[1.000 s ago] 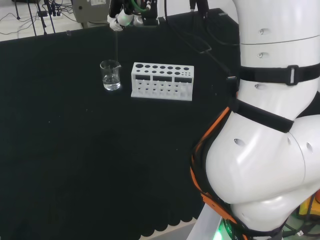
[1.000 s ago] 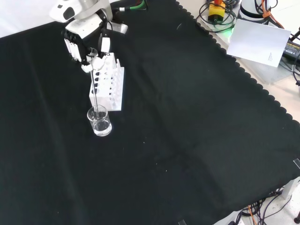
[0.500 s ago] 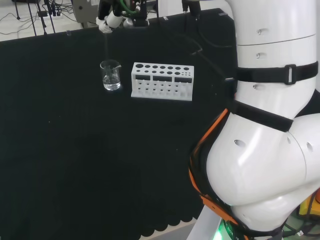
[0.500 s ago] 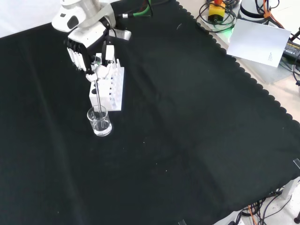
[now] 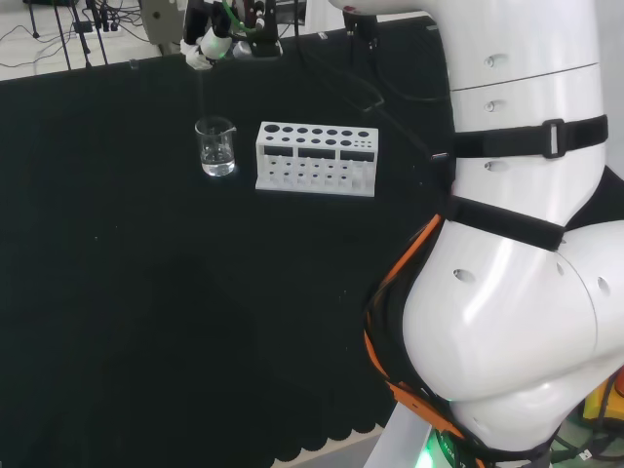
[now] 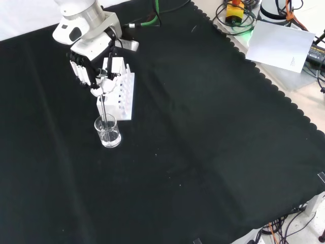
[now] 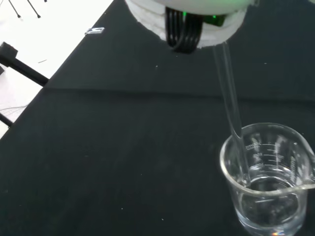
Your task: Stir in the beaker to the left of the white test tube rack with the glass rod.
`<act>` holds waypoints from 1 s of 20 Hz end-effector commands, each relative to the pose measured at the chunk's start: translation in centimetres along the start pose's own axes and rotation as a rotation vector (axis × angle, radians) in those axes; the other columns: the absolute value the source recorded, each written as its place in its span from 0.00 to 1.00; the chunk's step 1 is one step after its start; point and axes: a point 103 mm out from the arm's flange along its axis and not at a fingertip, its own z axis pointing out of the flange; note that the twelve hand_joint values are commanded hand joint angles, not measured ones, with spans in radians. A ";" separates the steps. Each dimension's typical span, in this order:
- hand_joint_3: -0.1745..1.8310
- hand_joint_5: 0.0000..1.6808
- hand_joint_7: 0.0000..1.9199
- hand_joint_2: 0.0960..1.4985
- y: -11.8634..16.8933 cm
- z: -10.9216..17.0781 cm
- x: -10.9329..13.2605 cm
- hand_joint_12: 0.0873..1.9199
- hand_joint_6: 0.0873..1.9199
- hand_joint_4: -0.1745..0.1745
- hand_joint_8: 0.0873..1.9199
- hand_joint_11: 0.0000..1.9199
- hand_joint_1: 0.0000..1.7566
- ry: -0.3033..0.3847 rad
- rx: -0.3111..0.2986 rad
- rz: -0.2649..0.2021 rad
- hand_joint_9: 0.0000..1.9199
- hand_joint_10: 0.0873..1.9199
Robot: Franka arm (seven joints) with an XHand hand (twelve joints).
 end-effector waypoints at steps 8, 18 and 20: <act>0.31 0.80 0.64 0.50 -3.4 -1.3 -1.3 0.50 0.01 0.00 0.48 0.70 0.75 -0.015 -0.007 0.037 0.96 0.24; 0.31 0.80 0.64 0.50 -3.7 -1.2 0.8 0.50 0.01 0.00 0.48 0.70 0.75 -0.027 -0.025 0.001 0.96 0.24; 0.31 0.80 0.64 0.50 -3.7 -1.3 0.9 0.50 0.01 0.00 0.48 0.70 0.75 -0.026 -0.025 0.000 0.96 0.24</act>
